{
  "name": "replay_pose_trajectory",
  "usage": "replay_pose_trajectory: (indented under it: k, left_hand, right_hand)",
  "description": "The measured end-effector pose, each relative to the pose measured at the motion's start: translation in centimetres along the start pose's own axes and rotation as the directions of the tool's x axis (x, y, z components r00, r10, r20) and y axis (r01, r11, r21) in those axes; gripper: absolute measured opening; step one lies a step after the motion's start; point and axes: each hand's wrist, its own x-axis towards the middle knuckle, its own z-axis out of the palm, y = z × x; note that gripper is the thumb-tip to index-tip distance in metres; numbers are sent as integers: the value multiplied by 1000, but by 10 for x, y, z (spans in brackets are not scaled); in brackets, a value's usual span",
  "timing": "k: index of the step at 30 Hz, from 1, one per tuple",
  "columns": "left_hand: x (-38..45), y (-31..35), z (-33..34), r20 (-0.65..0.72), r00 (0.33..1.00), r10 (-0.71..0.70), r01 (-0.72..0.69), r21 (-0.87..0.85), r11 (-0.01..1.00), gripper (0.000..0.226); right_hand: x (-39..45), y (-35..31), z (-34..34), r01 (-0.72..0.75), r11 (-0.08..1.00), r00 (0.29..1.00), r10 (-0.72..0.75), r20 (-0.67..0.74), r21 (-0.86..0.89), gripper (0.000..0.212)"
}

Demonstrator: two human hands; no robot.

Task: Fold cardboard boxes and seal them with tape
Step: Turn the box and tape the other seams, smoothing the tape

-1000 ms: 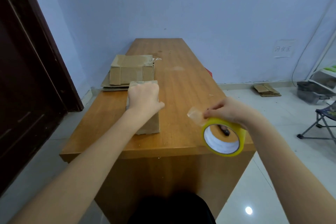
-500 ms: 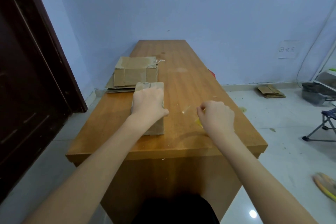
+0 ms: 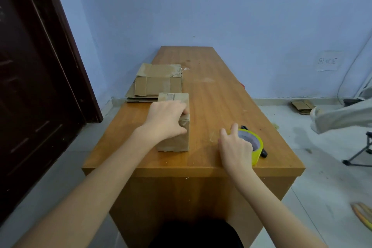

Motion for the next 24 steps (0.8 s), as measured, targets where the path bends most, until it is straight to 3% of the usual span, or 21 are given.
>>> replay_pose_trajectory:
  k: [4,7,10,13,16,19,24]
  left_hand:
    - [0,-1,0,-5,1000,14,-14,-23,1000,35]
    - [-1,-5,-2,14,999,34,-33,-32,999,40]
    - [-3,-3,-1,-6,999,36,-36,-24,999,42]
    - [-4,1,0,-26,1000,17,-17,-3,1000,43]
    - [-4,0,-1,-40,999,19,-20,-10,1000,44]
    - [-7,-1,-1,-48,998,45,-47,-44,998,39]
    - [-14,-7,-8,-12,994,111,-112,-111,987,39]
  right_hand:
    - [-2,3,1,26,1000,999,-26,48,-4,61]
    - [-2,3,1,-16,999,997,19,71,-52,45]
    - [0,-3,-1,-56,990,992,70,107,-131,71]
    - [3,-18,-25,-172,957,972,204,119,-232,67]
    - [15,-35,-56,5,999,998,-8,67,39,62]
    - [30,-43,-65,117,902,971,-192,143,416,63]
    - [41,-45,-59,227,855,942,-314,117,466,53]
